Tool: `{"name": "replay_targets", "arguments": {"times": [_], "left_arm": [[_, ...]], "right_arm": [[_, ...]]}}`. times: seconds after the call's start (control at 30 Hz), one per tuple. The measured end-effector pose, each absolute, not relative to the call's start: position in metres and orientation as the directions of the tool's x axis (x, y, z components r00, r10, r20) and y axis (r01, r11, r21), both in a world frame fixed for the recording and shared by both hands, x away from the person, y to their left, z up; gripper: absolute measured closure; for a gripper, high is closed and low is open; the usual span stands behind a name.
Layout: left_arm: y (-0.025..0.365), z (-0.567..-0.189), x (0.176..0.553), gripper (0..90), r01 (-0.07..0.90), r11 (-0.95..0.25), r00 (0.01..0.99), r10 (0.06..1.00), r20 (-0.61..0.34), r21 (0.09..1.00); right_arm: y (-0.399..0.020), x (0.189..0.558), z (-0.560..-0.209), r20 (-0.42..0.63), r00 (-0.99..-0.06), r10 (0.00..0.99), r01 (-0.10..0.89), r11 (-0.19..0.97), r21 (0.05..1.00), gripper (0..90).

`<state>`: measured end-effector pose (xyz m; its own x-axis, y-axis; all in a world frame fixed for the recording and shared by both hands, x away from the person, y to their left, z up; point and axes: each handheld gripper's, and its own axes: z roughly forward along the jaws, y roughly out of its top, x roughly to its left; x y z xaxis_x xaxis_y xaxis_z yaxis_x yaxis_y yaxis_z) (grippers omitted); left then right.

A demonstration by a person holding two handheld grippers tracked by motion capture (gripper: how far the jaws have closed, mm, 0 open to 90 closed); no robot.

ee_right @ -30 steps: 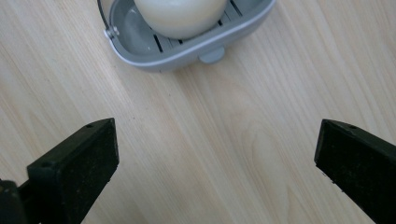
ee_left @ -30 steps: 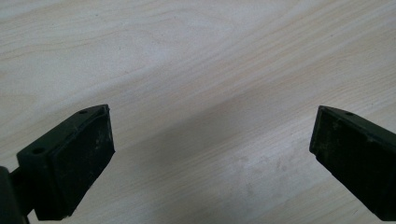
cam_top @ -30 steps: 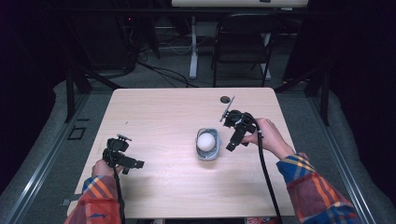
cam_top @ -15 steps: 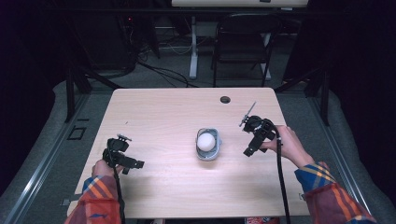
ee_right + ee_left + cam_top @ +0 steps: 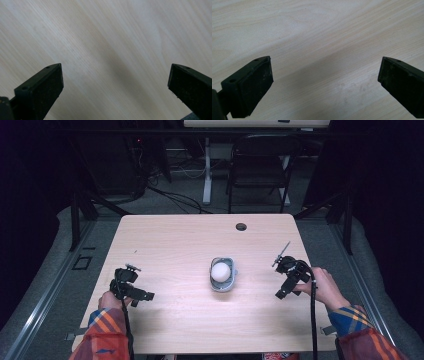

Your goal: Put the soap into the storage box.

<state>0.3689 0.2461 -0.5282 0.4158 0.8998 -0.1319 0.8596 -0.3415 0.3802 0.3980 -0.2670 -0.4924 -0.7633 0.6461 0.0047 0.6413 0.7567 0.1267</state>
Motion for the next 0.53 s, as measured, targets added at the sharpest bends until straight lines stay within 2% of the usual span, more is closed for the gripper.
{"name": "replay_targets", "arguments": {"times": [0.27, 0.43, 0.53], "left_arm": [[0.245, -0.529, 0.369, 0.0, 0.859, -0.344, 0.418, 0.899, -0.13, 0.379], [0.245, -0.529, 0.369, 0.0, 0.857, -0.348, 0.422, 0.898, -0.128, 0.381], [0.245, -0.529, 0.369, 0.0, 0.859, -0.346, 0.42, 0.898, -0.132, 0.378]], "right_arm": [[-0.288, 0.385, -0.515, 0.016, -0.745, 0.667, 0.663, 0.737, 0.126, 0.0], [-0.292, 0.378, -0.523, -0.034, -0.748, 0.663, 0.656, 0.746, 0.116, 0.0], [-0.293, 0.379, -0.524, -0.023, -0.742, 0.67, 0.663, 0.739, 0.124, 0.0]]}}
